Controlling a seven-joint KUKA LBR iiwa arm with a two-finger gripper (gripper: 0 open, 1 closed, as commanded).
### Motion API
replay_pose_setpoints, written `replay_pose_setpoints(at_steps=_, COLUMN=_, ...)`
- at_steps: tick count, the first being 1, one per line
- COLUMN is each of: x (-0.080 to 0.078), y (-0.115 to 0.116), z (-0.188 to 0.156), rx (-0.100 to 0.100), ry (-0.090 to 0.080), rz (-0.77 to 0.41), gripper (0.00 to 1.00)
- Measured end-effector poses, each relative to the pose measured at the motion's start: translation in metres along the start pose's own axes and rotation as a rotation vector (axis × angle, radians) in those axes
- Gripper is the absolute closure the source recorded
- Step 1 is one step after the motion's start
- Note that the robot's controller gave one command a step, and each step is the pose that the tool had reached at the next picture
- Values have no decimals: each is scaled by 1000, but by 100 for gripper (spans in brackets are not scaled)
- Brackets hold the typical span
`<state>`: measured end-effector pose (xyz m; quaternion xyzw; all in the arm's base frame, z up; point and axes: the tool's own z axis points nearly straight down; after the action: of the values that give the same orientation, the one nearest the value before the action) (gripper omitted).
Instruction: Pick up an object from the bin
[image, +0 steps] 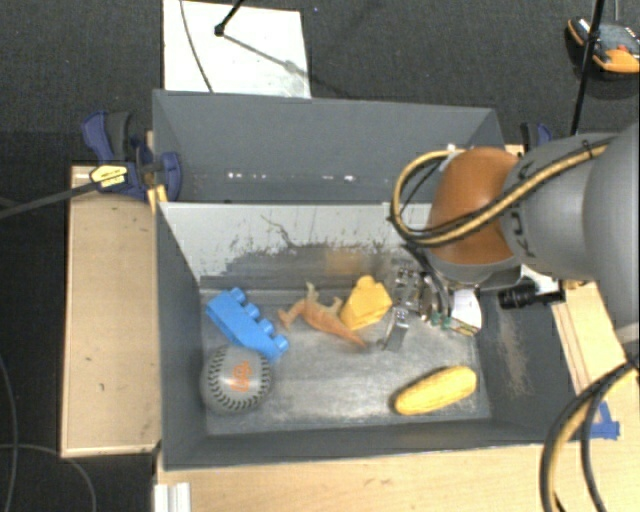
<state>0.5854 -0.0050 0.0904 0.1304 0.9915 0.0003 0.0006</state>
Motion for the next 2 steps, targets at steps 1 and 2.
replay_pose_setpoints(at_steps=1, x=9, y=17, z=12, rx=1, ry=0, rz=-160, gripper=0)
replay_pose_setpoints(at_steps=2, x=9, y=26, z=18, rx=0, ry=-1, rz=-199, gripper=0)
